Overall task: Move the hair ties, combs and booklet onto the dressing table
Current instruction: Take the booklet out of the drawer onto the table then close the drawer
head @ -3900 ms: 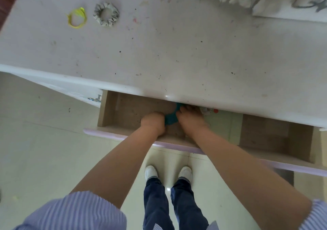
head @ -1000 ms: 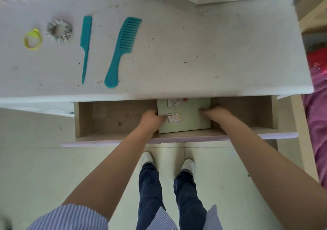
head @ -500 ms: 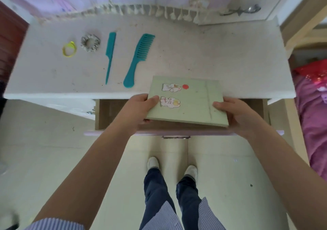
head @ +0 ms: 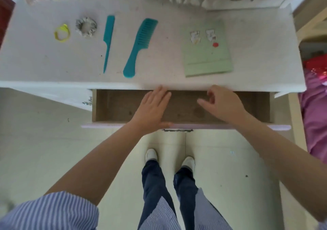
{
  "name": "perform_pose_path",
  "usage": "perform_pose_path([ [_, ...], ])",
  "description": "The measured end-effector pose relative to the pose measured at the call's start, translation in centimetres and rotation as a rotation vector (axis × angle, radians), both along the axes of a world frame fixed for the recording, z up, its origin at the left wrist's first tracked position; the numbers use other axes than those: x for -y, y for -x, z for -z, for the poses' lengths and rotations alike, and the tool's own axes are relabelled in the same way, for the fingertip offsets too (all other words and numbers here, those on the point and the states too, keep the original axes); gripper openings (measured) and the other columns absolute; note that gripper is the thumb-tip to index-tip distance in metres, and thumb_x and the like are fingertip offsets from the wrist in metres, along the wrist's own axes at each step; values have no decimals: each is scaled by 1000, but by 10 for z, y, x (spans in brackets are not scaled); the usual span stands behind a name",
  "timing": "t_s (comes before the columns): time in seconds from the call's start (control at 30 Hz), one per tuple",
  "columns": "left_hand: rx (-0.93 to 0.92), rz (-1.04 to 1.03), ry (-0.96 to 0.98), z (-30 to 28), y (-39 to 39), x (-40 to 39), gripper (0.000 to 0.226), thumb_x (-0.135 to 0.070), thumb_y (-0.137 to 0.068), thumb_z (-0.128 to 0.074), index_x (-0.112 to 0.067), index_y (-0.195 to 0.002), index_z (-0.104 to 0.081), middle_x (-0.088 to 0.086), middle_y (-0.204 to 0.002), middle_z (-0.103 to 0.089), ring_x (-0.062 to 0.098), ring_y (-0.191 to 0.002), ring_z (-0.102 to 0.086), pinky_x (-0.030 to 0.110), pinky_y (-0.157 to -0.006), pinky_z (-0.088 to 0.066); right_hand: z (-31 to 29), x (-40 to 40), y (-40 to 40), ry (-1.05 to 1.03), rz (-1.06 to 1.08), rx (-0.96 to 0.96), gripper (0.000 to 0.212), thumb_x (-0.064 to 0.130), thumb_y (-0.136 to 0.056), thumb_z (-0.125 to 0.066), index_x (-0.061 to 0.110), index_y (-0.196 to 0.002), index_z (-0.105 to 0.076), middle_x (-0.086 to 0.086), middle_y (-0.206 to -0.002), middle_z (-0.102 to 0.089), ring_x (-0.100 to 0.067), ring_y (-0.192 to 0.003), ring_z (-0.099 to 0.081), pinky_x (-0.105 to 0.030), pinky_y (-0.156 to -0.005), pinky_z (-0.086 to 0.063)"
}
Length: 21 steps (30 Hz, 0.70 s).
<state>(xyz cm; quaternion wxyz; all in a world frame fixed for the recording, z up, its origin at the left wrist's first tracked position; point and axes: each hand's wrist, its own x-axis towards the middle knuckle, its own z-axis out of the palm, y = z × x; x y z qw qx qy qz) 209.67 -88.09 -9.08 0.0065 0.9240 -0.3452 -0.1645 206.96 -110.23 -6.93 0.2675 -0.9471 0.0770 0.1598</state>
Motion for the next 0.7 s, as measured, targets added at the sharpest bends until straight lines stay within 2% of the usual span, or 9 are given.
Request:
perform_pose_path([
  [0.1,140,214,-4,19,18,-14,74,-54,-71,-61,5,-117,-61,24,-122,-64,39,-115,-59,53,-88,-52,19,9,38,343,-567,153,77,41,-51,-86,1,-113,-64,-28,-115,-65,-49,-107,-60,-61,-86,-49],
  [0.17,263,274,-16,28,19,-22,67,-51,-84,-38,2,-116,-62,21,-123,-64,35,-120,-55,47,-91,-52,27,13,42,454,-590,147,100,38,-30,-92,8,-120,-60,-29,-124,-60,-51,-113,-55,-70,-86,-42],
  [0.27,474,295,39,43,14,-30,71,-51,-96,-7,3,-142,-17,22,-155,0,27,-145,12,41,-120,-3,31,22,39,507,-541,287,105,37,-36,-86,14,-128,-40,-30,-138,-45,-48,-130,-38,-70,-101,-28],
  [0.33,534,278,80,39,1,-32,73,-52,-95,-4,-2,-146,6,20,-155,18,26,-142,24,42,-118,13,28,29,35,523,-440,363,117,53,-46,-79,16,-139,-20,-21,-157,-5,-37,-144,-4,-60,-114,-2],
  [0.4,533,258,89,27,-14,-27,76,-54,-94,-3,0,-146,8,25,-149,-23,28,-145,9,42,-119,10,21,34,24,529,-336,288,129,63,-40,-80,10,-141,-19,-31,-152,-16,-45,-140,-18,-69,-108,-11],
  [0.47,498,157,14,13,-31,-19,77,-54,-95,-12,8,-140,-22,28,-131,-54,37,-137,-33,46,-119,-13,14,36,11,503,-224,160,129,53,-34,-88,-1,-136,-30,-35,-141,-38,-51,-129,-38,-75,-100,-22],
  [0.5,470,34,-16,5,-41,-13,71,-51,-96,-27,10,-133,-36,29,-129,-56,40,-128,-45,53,-113,-27,10,35,4,478,-155,111,125,48,-37,-89,-4,-136,-33,-33,-143,-38,-48,-130,-39,-72,-103,-21],
  [0.57,374,-227,-54,-12,-61,2,63,-39,-92,-49,9,-131,-42,29,-137,-48,41,-130,-43,64,-105,-30,9,37,-7,435,-33,108,117,42,-42,-90,-9,-133,-38,-30,-142,-39,-43,-127,-42,-64,-109,-21],
  [0.7,476,-128,71,-30,-80,47,51,-31,-84,-43,8,-109,-64,22,-114,-69,38,-109,-64,69,-85,-44,12,37,-19,435,73,241,108,34,-28,-94,-16,-114,-54,-36,-109,-59,-47,-94,-59,-60,-95,-42],
])
